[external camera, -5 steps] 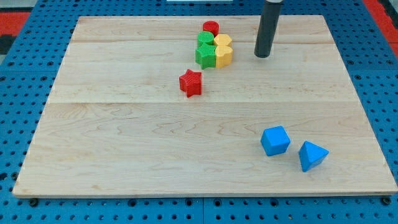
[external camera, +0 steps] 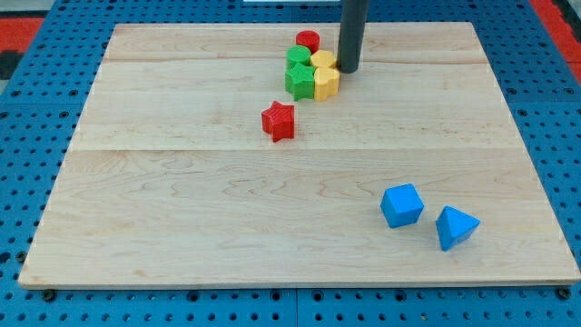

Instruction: Move yellow heart above to the blue cube

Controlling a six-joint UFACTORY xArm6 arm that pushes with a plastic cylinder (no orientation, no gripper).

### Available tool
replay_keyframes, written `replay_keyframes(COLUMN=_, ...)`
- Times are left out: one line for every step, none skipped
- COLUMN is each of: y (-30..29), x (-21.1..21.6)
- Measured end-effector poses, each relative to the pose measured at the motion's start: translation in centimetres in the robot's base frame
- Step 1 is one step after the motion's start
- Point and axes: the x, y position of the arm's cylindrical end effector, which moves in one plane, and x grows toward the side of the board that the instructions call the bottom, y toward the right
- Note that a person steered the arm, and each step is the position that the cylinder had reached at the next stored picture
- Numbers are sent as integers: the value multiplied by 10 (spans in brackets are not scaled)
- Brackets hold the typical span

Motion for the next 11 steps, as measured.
replay_keyframes(y=-1, x=-29)
replay_keyframes(y=-30, x=-57)
replay_keyframes(y=-81, x=-41)
replay_keyframes(y=-58, x=6)
replay_keyframes(y=-17, x=11)
replay_keyframes(y=12, x=54)
replay_keyframes(y=23, x=105)
replay_keyframes(y=75, x=120)
replay_keyframes(y=91, x=113)
replay_keyframes(y=75, x=151)
replay_keyframes(y=65, x=152)
